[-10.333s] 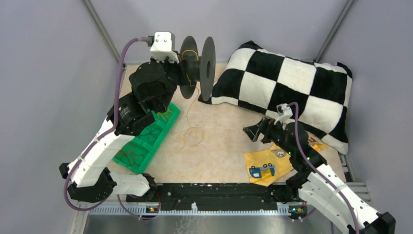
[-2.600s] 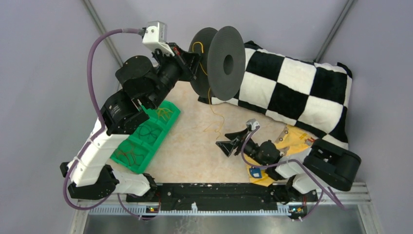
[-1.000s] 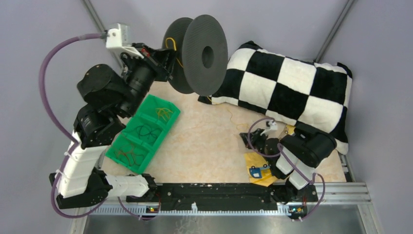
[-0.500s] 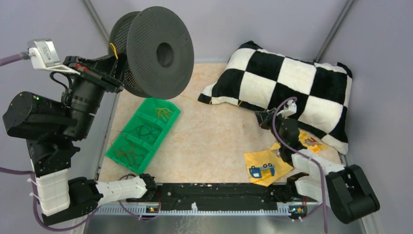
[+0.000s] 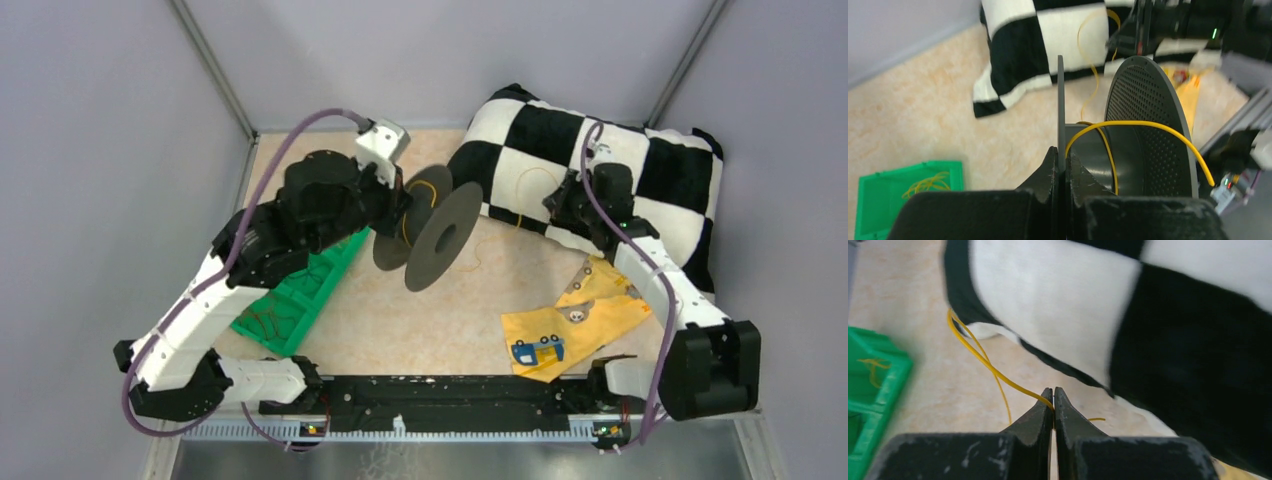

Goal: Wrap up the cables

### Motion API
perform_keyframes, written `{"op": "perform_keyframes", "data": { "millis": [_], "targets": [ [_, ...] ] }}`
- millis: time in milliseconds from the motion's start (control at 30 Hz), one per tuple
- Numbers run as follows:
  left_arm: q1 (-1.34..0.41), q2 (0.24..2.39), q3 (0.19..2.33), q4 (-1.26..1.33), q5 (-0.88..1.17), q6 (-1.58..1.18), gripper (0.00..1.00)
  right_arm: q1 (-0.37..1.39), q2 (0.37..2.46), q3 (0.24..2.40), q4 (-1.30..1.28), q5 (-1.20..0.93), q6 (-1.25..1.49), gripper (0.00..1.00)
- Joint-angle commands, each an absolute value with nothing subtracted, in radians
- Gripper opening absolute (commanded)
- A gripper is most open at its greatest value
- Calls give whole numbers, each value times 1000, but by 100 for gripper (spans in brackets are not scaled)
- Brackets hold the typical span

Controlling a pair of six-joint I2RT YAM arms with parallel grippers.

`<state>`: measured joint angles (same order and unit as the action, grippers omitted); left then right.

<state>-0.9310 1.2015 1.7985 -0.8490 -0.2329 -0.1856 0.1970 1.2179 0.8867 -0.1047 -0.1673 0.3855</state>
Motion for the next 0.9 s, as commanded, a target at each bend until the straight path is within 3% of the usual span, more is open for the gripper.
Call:
{"op": "perform_keyframes", "data": {
  "millis": [0, 100, 300, 633, 867],
  "targets": [
    [-933, 1101, 1716, -824, -69, -89, 0, 36, 1285, 941, -280, -231, 301, 0],
    [-933, 1006, 1558, -779, 126, 30, 0, -39, 1340, 996, -314, -235, 255, 0],
    [-933, 1029, 1365, -838, 240, 106, 0, -84, 1377, 1118, -345, -237, 271, 0],
    [-933, 1171, 1254, -835, 79, 166, 0, -80, 1326, 1482, -423, -340, 354, 0],
    [-933, 1377, 1343, -851, -31, 117, 0, -61, 1226, 1609, -435, -458, 406, 0]
  ]
}}
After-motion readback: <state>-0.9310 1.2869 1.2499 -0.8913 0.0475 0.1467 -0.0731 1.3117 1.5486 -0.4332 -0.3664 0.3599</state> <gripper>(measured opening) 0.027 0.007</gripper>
